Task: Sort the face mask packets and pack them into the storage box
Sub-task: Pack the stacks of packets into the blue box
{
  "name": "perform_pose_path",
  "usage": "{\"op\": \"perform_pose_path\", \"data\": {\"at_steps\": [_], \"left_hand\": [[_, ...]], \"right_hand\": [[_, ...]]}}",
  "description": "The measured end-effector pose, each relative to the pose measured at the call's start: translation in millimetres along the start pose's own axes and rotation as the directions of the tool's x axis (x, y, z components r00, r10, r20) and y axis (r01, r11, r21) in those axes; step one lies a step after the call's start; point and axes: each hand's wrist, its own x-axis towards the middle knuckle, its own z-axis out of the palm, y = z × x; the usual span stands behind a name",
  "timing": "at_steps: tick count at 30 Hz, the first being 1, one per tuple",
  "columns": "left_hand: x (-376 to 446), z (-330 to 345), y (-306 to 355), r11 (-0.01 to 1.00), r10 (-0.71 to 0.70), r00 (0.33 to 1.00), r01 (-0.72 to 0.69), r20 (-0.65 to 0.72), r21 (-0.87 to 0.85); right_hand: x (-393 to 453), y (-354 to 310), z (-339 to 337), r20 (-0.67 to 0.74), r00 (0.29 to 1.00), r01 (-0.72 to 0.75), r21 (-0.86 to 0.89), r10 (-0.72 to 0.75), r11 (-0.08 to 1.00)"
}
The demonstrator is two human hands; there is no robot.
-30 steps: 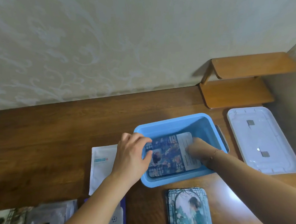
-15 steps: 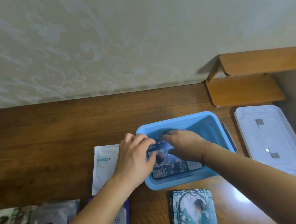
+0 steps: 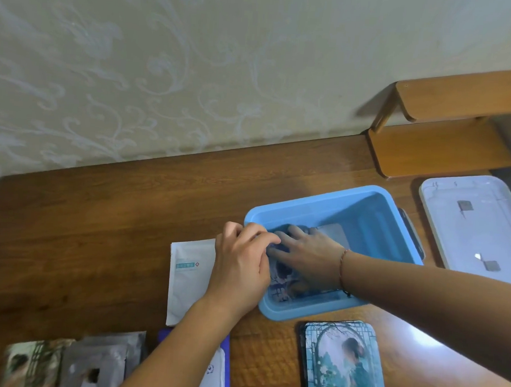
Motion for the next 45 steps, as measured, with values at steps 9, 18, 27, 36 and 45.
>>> {"op": "perform_pose_path", "data": {"at_steps": [9,18,27,36,45], "left_hand": [[1.0,1.6,1.0,0.999,0.012,1.0,-0.012,-0.005,-0.042],[3.2,-5.4,-2.3,0.997,0.055,0.998,-0.057,0.039,0.047],[3.3,-4.1,0.5,1.0,0.016,0.998,-0.017,0.054,0.018],[1.8,-3.5,3.2,0.999,0.003,0.998,-0.005,0.063,0.032],[1.9,-5.0,2.5,0.999,0.029,0.998,-0.03,0.052,0.021]], "right_hand": [[5.5,-9.4,8.2,-0.028,0.999,-0.049,-0.064,0.047,0.997],[-49.2,36.1,-29.6,0.017,0.966,-0.247,0.333,0.256,0.91],[-40.3,28.7,-7.5,0.106,0.911,-0.413,0.254,0.399,0.875],[-30.0,20.6,-5.5,0.051,0.924,-0.382,0.114,0.379,0.917],[-6.2,2.4,-13.9,0.057,0.944,-0.322,0.372,0.325,0.871]]}}
